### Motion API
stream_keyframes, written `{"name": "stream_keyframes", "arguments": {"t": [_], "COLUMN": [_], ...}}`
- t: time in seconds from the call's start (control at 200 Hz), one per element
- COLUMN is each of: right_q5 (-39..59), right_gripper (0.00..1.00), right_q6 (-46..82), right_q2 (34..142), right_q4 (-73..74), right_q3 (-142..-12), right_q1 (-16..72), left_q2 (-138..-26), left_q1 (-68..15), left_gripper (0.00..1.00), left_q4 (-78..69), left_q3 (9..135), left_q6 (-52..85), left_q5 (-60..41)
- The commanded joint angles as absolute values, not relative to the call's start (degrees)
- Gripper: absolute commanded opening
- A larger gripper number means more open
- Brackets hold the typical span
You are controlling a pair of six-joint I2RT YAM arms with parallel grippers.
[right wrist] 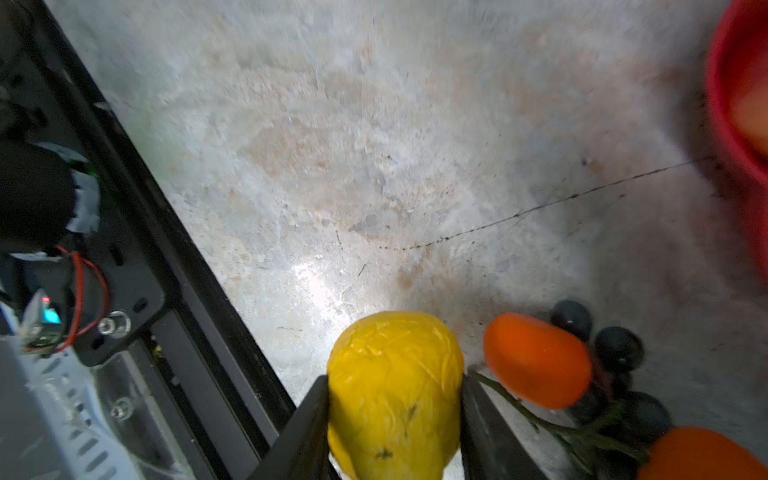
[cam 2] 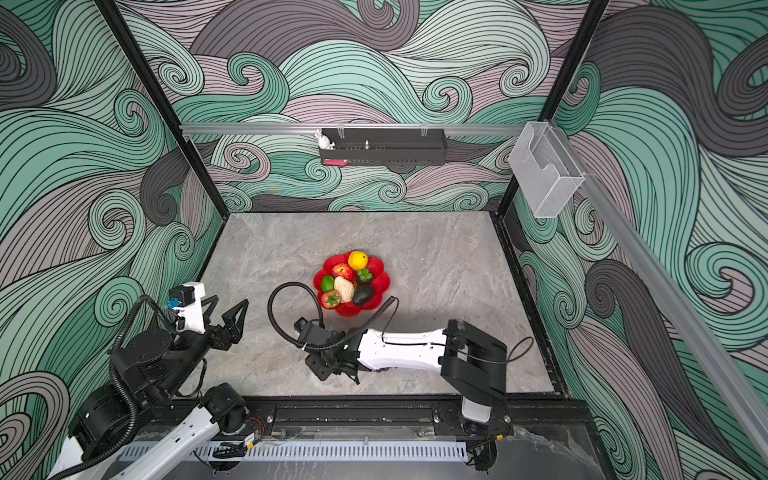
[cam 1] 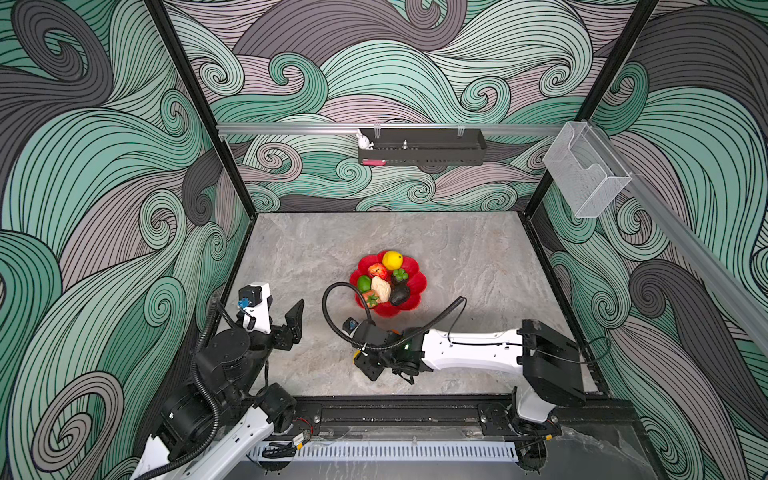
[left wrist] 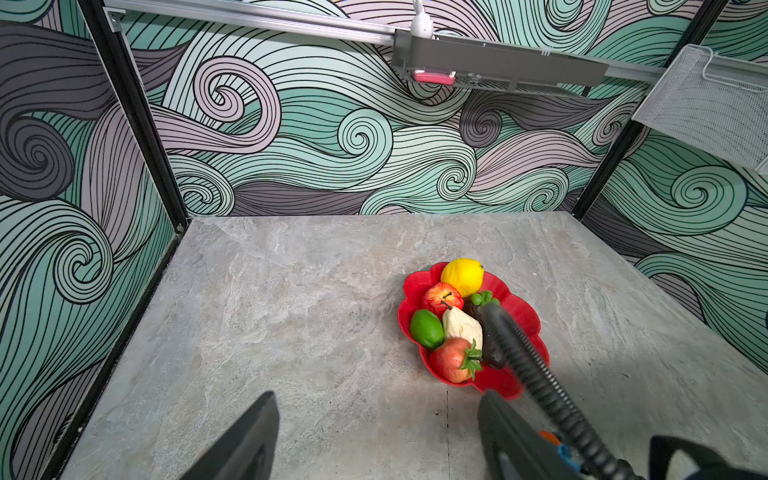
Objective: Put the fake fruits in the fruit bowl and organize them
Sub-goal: 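Close the right gripper on the wrinkled yellow lemon and lift it, then carry the yellow lemon over the red bowl with the right gripper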
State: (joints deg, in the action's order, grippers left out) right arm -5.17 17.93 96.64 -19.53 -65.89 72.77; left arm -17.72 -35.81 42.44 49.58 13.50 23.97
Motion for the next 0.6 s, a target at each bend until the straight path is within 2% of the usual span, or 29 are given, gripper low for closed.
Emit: {"name": "stream_keyframes", "arguments": {"t": [0.0,0.1,0.29,0.59], "right_q5": [-9.49,-13.53,-14.59,-9.05], "right_gripper": [0.45,0.46,0.46,0.44], "right_q6": [13.14,8.77,3.78,6.63], "right_q2": [91.12,88.38,86.14,93.32], "right_q4": [-22.85,-24.46,-26.17,-22.76], "right_q3": [-69.43,-70.80,-72.42,-74.95], "right_q1": [69.66,66.17,54.70,37.16], "left_q2": [-17.25,-17.49,-17.47,-18.59], "left_q1": [-35.51,-35.51,-35.51,-35.51], "left_gripper": [0.78,0.78,0.78,0.81], "left_q4": [42.60,42.80,42.89,42.78], "left_q3": [49.83,49.94,49.92,49.90], "left_q6": [13.79,13.89,13.82,13.31], "left_q5": [24.77,24.62,24.61,24.09]}}
